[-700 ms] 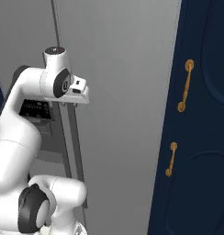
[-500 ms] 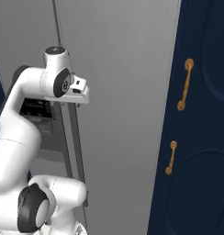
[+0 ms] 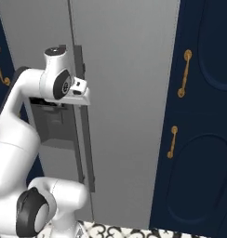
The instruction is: Take the strawberry from the fridge and place it on top of the pancake, located on the dining counter.
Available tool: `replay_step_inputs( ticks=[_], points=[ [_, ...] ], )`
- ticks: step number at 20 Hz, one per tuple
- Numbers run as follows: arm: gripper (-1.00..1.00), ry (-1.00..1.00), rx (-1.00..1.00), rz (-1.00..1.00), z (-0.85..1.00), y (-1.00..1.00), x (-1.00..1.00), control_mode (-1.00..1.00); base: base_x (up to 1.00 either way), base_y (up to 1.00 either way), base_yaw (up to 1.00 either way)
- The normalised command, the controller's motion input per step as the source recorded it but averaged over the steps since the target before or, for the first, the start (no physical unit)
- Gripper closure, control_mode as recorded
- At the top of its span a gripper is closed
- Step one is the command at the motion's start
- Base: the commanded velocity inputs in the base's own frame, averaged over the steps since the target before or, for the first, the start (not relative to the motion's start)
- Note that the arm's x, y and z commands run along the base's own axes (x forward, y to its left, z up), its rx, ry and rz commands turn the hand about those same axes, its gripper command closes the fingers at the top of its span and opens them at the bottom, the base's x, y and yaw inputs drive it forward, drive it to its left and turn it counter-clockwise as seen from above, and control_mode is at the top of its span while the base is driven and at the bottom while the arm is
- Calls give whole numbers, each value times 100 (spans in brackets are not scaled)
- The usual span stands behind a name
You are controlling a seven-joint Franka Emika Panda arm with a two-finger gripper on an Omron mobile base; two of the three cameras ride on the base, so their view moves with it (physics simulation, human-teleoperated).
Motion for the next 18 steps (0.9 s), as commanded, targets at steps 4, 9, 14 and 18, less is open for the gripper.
replay_step_inputs(
  ticks=[4,9,14,18],
  points=[
    [-100,0,0,0,0,0,0,100,0,32,0],
    [-100,0,0,0,0,0,0,100,-9,10,-1],
    [-100,0,0,0,0,0,0,100,-33,0,0],
    [-100,0,0,0,0,0,0,100,-51,0,-2]
  ],
)
